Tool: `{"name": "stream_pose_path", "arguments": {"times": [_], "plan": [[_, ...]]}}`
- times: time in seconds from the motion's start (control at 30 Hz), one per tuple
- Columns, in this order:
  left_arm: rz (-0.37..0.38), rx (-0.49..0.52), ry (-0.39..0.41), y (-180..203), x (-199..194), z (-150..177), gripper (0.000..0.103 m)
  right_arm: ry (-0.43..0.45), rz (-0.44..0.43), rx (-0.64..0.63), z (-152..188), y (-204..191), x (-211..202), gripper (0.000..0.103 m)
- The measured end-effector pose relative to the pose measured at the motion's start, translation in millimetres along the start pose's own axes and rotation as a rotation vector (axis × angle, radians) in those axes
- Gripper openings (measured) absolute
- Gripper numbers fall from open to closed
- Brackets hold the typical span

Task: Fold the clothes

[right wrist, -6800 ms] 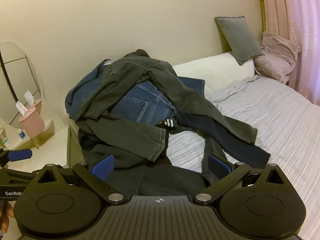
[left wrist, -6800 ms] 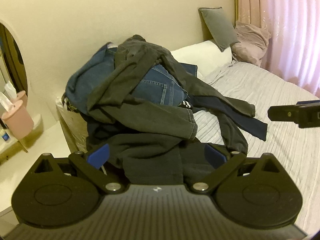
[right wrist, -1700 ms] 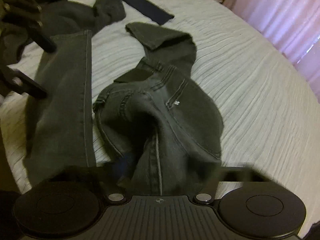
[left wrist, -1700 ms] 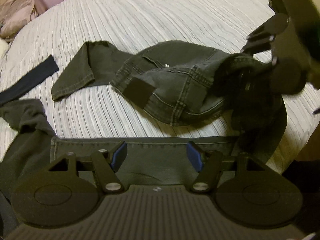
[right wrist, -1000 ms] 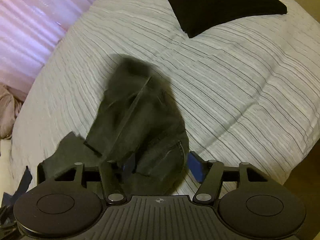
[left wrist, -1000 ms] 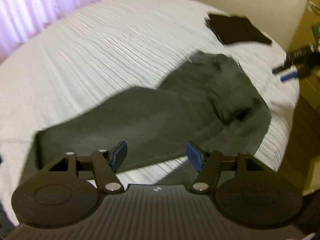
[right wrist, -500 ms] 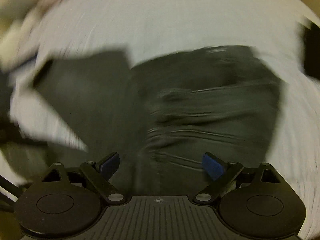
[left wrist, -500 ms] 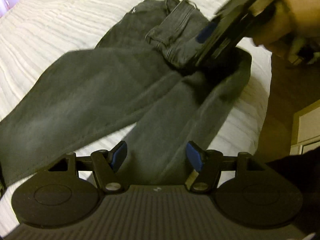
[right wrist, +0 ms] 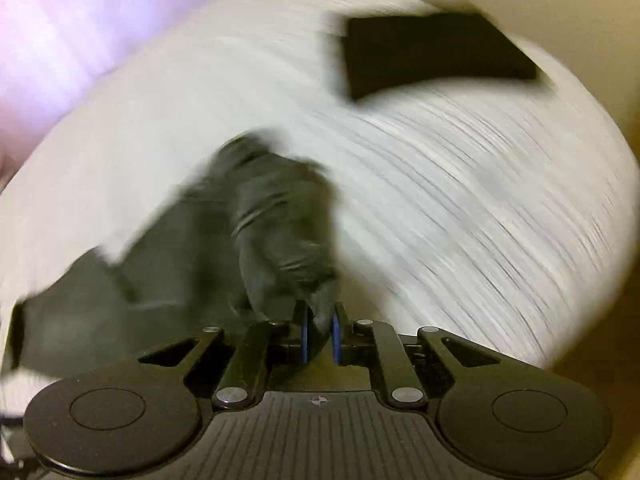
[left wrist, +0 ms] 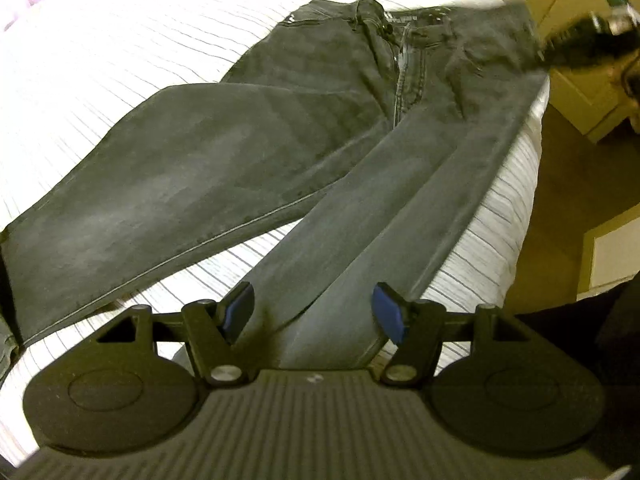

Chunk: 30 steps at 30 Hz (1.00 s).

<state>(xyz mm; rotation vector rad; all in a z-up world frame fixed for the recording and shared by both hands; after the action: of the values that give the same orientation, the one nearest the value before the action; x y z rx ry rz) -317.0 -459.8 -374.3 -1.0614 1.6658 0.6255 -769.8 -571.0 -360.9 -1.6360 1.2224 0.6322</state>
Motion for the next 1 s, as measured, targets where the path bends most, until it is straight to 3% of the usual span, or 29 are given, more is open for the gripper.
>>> {"name": "stream_pose_path", "arguments": {"times": [0.07,0.2,0.3,0.4,0.57,0.67,0.73,0.77,0.8,0.9,1.0], "plan": [[-0.003,0.020,-0.004,3,1,-1,0.062,-0.017,0.045,0.151,24,43,-1,0.010],[-0.005,0.034,-0.025,7,7,1,0.062,0.005,0.007,0.411,45,78,3,0.010],[-0.017,0.071,-0.046,13,15,7,0.062,0.013,-0.022,0.406,40,78,2,0.011],[-0.041,0.088,-0.071,14,18,20,0.062,0.014,-0.033,0.369,33,79,1,0.035],[-0.094,-0.010,-0.113,-7,7,48,0.062,-0.012,0.029,0.301,27,98,5,0.035],[-0.177,-0.083,-0.146,-34,-4,76,0.062,-0.061,0.068,0.227,25,91,7,0.036],[-0.237,-0.138,-0.172,-55,-14,101,0.062,-0.063,0.122,0.156,20,77,4,0.053],[-0.269,-0.149,-0.191,-64,-18,117,0.062,-0.057,0.145,0.128,19,69,2,0.075],[-0.302,-0.159,-0.212,-73,-23,134,0.062,-0.042,0.154,0.104,18,60,0,0.080],[-0.398,-0.154,-0.280,-95,-36,187,0.062,-0.028,0.155,0.004,20,24,-2,0.080],[-0.477,-0.020,-0.333,-100,-41,236,0.062,-0.054,0.123,-0.085,36,-14,5,0.080]]}}
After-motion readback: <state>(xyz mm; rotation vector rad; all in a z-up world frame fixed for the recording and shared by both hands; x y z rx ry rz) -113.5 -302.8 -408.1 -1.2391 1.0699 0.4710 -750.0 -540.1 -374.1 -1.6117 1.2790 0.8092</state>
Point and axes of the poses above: each gripper's, at about its wrist camera, not at the fingertips, and x roughly the way its jaws point, y to its right, z to its underside, the point moved 9 cm from there along x, roughly the way its jaws point, and after that the axes turned 10 degrees about -z, right-handed, at the moved point
